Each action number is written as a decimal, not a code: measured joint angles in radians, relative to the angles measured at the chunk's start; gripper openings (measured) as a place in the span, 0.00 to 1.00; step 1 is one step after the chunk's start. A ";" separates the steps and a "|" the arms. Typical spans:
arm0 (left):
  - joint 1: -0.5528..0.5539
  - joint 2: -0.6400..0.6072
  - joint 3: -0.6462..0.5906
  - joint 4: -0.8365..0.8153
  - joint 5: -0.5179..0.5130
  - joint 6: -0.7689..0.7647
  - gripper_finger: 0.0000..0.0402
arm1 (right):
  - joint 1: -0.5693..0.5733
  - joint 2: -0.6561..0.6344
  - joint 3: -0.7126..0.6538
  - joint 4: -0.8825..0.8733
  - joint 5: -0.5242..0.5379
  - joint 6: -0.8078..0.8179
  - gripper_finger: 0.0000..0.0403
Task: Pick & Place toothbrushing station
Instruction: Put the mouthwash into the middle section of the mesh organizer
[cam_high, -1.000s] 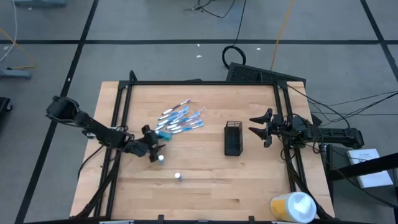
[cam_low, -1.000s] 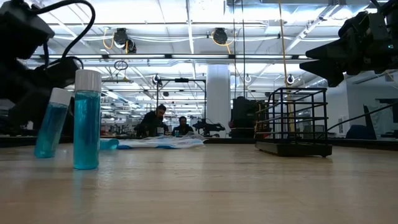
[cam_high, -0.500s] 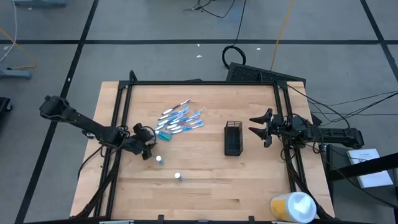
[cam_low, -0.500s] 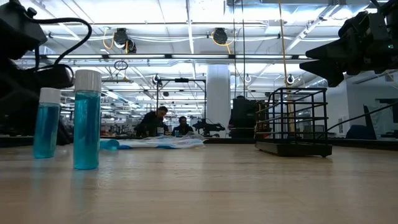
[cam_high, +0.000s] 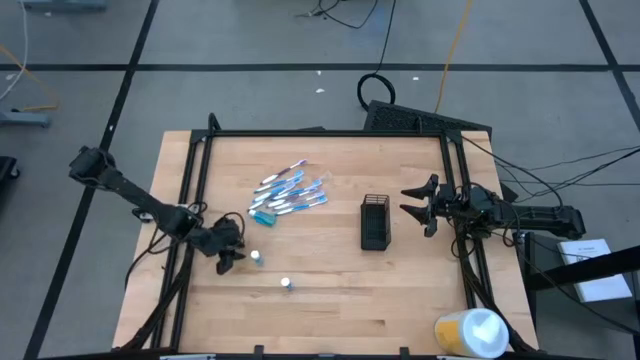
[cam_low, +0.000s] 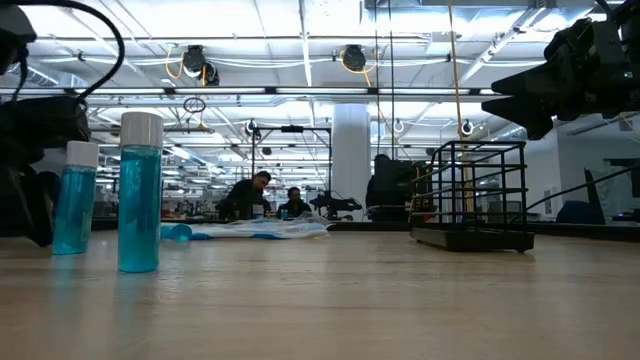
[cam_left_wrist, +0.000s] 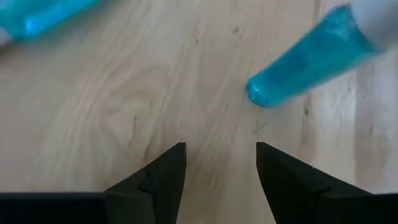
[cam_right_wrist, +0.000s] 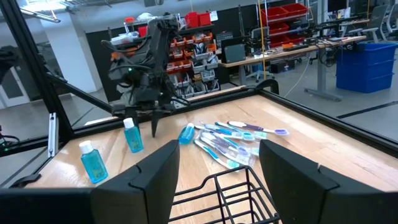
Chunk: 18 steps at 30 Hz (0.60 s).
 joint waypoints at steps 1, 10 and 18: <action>-0.014 0.013 -0.002 0.029 -0.026 0.032 0.50 | 0.000 0.000 0.000 0.000 0.000 0.000 0.53; -0.054 0.161 -0.003 0.231 -0.154 0.135 0.50 | 0.000 0.000 0.000 -0.002 0.000 0.000 0.53; -0.098 0.298 -0.003 0.420 -0.136 0.169 0.50 | 0.000 0.000 0.000 0.000 0.000 0.000 0.53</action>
